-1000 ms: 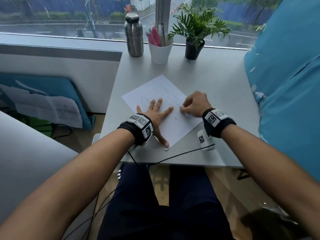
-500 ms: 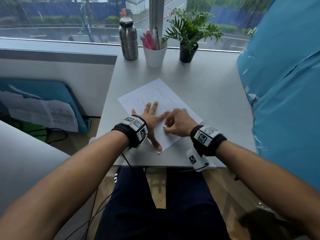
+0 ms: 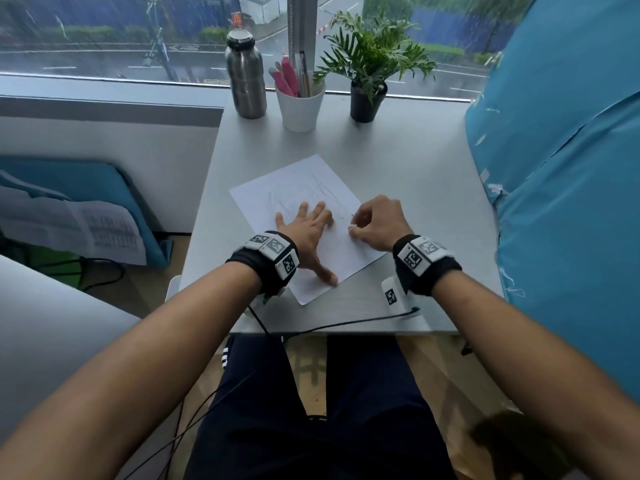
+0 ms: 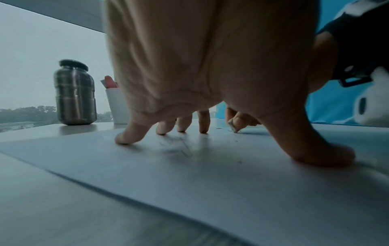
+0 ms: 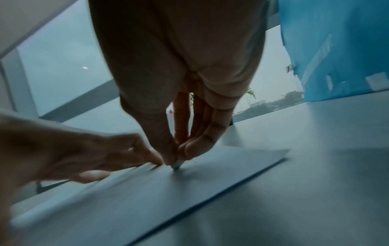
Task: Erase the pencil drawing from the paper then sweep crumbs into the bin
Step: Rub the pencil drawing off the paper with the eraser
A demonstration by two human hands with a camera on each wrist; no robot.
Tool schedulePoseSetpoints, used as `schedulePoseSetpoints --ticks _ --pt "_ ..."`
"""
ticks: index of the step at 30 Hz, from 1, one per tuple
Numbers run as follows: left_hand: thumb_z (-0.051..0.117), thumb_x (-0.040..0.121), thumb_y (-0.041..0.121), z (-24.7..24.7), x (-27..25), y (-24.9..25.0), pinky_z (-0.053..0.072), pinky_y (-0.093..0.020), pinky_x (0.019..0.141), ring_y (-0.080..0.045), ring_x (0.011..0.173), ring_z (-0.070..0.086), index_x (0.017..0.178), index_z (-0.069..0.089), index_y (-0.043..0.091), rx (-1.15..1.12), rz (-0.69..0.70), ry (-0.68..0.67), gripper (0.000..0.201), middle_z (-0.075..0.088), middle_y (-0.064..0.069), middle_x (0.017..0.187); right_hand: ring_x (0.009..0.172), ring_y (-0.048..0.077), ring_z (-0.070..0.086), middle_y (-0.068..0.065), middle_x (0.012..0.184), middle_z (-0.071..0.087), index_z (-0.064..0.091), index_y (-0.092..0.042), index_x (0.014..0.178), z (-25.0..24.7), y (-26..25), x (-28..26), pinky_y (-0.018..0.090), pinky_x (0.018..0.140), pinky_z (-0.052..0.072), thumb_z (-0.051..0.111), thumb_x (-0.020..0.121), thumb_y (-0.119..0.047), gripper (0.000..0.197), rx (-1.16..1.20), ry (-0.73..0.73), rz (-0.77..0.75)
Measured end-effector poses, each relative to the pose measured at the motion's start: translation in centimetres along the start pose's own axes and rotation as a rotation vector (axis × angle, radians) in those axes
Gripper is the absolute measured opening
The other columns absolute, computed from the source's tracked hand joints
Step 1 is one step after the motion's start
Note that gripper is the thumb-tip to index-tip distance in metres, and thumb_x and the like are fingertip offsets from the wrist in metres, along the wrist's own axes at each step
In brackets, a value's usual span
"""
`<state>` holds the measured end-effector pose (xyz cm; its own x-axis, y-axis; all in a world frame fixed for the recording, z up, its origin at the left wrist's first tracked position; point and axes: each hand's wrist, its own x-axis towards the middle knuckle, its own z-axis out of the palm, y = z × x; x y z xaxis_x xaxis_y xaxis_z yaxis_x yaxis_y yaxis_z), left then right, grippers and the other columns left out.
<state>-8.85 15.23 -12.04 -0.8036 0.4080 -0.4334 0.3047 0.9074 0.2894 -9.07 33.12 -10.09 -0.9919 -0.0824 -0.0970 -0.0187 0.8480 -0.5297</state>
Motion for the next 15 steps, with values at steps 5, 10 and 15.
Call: schedulePoseSetpoints --ticks 5,10,15 --pt "0.08 0.042 0.076 0.2 0.4 -1.0 -0.004 -0.074 0.108 -0.022 0.148 -0.021 0.154 -0.005 0.036 0.05 0.022 -0.044 0.146 -0.021 0.011 0.161 0.065 0.007 0.065 0.0 0.075 0.075 0.078 -0.014 0.078 1.3 -1.4 -1.7 0.005 0.06 0.046 0.076 0.072 -0.02 0.01 0.007 -0.198 -0.116" --pt "0.082 0.044 0.073 0.2 0.3 -0.9 -0.006 -0.074 0.107 -0.021 0.147 -0.023 0.154 -0.007 0.039 0.058 0.021 -0.053 0.145 -0.023 0.011 0.16 0.065 0.008 0.062 0.002 0.075 0.073 0.077 -0.01 0.079 -0.3 -0.1 0.4 0.014 0.063 0.043 0.075 0.072 -0.018 0.011 0.037 -0.024 0.035" --pt "0.081 0.044 0.074 0.2 0.0 -1.3 -0.004 -0.075 0.106 -0.021 0.147 -0.023 0.154 -0.008 0.041 0.08 0.044 -0.064 0.145 -0.023 0.012 0.16 0.064 0.004 0.062 -0.001 0.075 0.074 0.078 -0.013 0.078 1.4 -1.2 -1.3 0.005 0.057 0.041 0.076 0.072 -0.021 0.01 -0.001 -0.208 -0.06"
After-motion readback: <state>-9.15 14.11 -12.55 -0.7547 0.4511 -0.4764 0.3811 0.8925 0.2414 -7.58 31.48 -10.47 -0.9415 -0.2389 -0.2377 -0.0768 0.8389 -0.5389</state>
